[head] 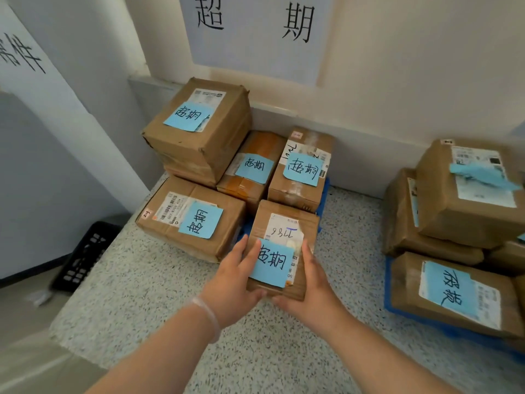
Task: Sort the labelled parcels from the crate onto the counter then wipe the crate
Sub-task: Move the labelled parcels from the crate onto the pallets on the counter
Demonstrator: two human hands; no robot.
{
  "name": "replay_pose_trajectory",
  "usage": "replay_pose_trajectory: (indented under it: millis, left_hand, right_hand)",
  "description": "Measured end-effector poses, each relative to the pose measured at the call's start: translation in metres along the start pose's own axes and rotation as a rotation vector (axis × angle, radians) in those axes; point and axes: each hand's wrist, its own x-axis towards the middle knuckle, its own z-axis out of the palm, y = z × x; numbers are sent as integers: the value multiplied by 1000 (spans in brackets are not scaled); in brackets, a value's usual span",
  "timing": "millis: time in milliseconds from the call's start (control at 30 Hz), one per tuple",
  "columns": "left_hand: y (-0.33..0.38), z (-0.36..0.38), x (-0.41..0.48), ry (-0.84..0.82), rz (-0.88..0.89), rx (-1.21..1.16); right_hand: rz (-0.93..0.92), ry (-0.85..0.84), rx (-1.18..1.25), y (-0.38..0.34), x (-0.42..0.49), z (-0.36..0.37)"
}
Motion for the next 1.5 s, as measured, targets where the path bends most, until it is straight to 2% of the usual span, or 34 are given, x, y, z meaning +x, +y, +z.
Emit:
replay_pose_trajectory:
  millis: [100,267,400,567,667,833,1033,1267,1500]
  left_hand:
    - [0,1,-13,84,28,36]
    - [-4,12,-34,211,73,154]
    - [-5,26,-52,130,127,421]
    - [-7,31,-50,34,81,539]
    - [-7,25,-45,-11,100,530]
    - [3,12,-49,-80,30,601]
    - [26,9,-73,21,39,591]
    - [74,41,-109,61,275,536]
    - [170,104,-151,-71,600,518]
  right_hand:
    - [-48,74,-109,-1,-6,-2]
    - [-168,141,-423,1,-30,1]
    - [-281,93,-651,7,-48,8]
    - [-270,-19,-812,10,-49,14]
    - [-252,-48,-830,5,-45,13]
    - [-225,-53,-828,-4,-47,15]
    - [-199,76,-763,-3,-84,12]
    - [-82,260,-674,36,-175,16]
    - [201,488,-580,96,-298,2]
